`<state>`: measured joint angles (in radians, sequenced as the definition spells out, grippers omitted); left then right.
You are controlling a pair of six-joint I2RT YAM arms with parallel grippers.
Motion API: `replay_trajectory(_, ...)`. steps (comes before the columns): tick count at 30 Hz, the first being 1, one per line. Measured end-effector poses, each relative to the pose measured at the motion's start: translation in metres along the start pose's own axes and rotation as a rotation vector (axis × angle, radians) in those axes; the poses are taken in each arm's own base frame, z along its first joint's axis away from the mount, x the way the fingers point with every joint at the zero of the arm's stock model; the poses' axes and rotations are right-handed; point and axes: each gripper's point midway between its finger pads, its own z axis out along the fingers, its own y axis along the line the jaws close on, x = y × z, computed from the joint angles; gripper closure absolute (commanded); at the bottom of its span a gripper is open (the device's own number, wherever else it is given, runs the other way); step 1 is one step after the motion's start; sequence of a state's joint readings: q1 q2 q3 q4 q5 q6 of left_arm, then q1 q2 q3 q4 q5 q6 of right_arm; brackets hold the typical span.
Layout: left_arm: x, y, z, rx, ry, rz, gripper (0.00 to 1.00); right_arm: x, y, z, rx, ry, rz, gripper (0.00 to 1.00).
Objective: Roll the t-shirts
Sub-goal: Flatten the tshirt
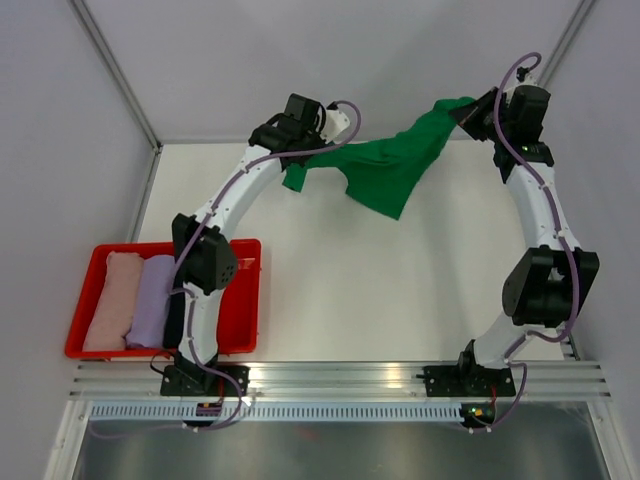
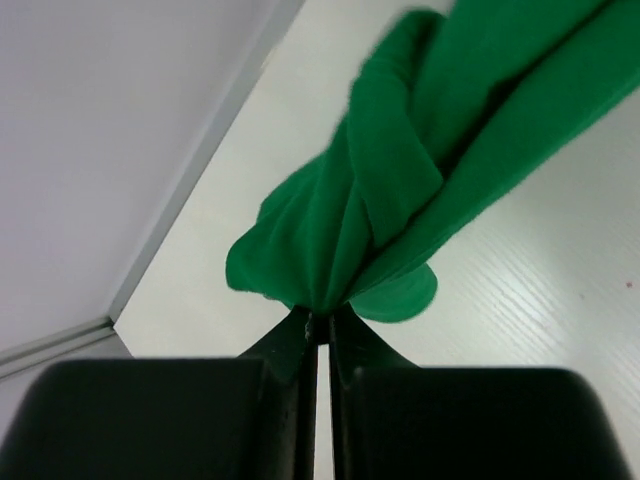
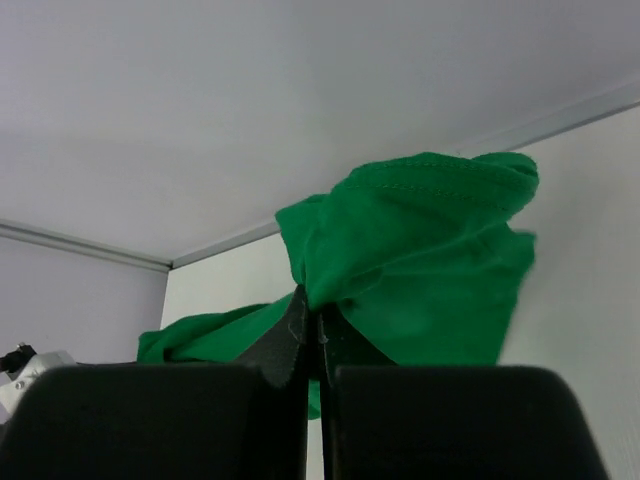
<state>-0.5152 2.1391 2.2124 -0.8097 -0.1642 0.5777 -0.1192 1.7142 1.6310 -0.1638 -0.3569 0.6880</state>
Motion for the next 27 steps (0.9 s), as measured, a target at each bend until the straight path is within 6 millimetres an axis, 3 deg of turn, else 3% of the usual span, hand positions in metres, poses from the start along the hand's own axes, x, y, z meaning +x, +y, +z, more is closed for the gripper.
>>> replay_trajectory(3, 0.009, -0.009, -0.007, 0.014, -0.002, 0.030, 0.88, -0.001, 0.007, -0.016, -0.013, -0.040, -0.023, 1.00)
replay_trajectory(4, 0.021, -0.027, -0.008, 0.056, 0.022, 0.066, 0.79, 0.006, 0.003, -0.026, -0.005, -0.045, -0.022, 1.00)
replay_trajectory(5, 0.032, -0.044, -0.009, 0.098, 0.043, 0.100, 0.53, 0.017, -0.005, -0.036, 0.010, -0.040, -0.016, 1.00)
replay_trajectory(7, 0.060, -0.102, -0.010, 0.243, 0.109, 0.201, 0.36, 0.046, -0.025, -0.049, 0.047, -0.012, 0.005, 1.00)
replay_trajectory(8, 0.074, -0.136, -0.011, 0.331, 0.145, 0.250, 0.33, 0.061, -0.039, -0.050, 0.073, 0.012, 0.019, 1.00)
replay_trajectory(10, 0.095, -0.187, -0.016, 0.472, 0.208, 0.309, 0.32, 0.088, -0.065, -0.048, 0.121, 0.066, 0.046, 1.00)
replay_trajectory(11, 0.103, -0.208, -0.021, 0.533, 0.239, 0.333, 0.33, 0.105, -0.081, -0.046, 0.153, 0.101, 0.063, 1.00)
replay_trajectory(12, 0.107, -0.217, -0.024, 0.561, 0.258, 0.339, 0.33, 0.118, -0.094, -0.045, 0.181, 0.130, 0.078, 1.00)
replay_trajectory(15, 0.113, -0.213, -0.028, 0.576, 0.289, 0.288, 0.33, 0.143, -0.119, -0.045, 0.239, 0.187, 0.107, 1.00)
replay_trajectory(22, 0.135, -0.166, -0.018, 0.495, 0.347, 0.172, 0.34, 0.137, -0.116, -0.043, 0.225, 0.166, 0.086, 1.00)
replay_trajectory(27, 0.157, -0.155, -0.001, 0.488, 0.403, 0.171, 0.33, 0.136, -0.116, -0.042, 0.221, 0.162, 0.076, 1.00)
